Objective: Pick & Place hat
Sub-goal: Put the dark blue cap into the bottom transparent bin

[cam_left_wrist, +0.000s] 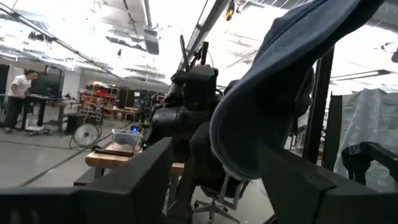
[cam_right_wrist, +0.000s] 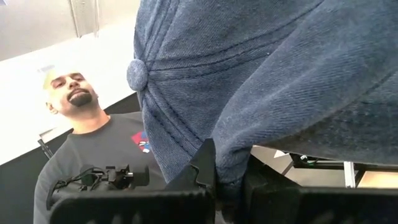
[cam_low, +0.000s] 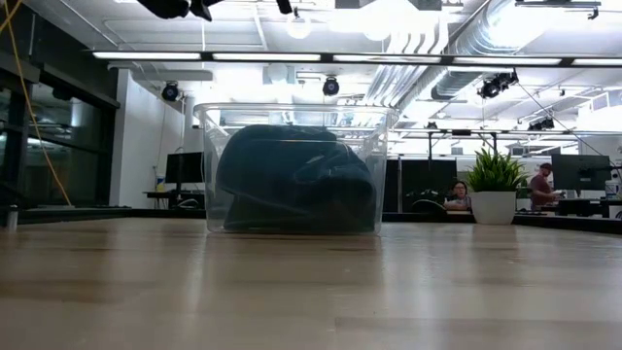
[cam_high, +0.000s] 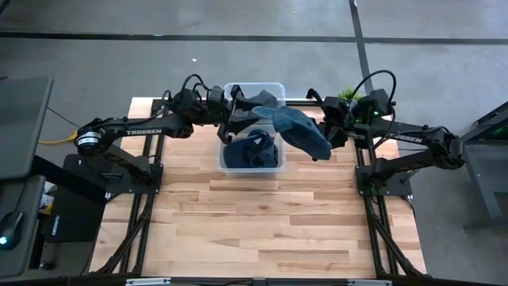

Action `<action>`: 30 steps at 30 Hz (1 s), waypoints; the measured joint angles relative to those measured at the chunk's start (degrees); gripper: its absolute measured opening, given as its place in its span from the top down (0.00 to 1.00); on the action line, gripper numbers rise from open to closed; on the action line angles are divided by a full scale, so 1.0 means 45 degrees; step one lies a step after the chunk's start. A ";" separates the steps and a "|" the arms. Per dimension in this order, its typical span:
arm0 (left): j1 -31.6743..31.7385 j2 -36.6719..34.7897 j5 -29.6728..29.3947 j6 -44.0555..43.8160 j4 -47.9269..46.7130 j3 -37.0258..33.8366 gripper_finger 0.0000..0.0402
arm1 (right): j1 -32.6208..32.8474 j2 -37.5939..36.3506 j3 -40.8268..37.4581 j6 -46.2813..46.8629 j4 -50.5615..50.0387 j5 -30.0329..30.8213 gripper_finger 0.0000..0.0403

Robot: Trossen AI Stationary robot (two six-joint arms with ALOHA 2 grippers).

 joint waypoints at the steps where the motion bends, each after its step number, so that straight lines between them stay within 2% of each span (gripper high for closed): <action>1: 0.0000 0.0003 -0.0006 0.0000 -0.0002 -0.0003 0.41 | 0.0000 0.0000 0.0000 -0.0026 0.0000 0.0000 0.98; 17: 0.0000 0.0261 -0.0643 0.0330 0.0527 0.0007 0.40 | 0.0005 0.0044 0.0000 -0.0769 -0.0236 0.0242 0.98; 30: 0.0000 0.0265 -0.0673 0.0335 0.0740 0.0007 0.40 | 0.0010 0.0287 0.0000 -0.1353 -0.0732 0.0557 0.98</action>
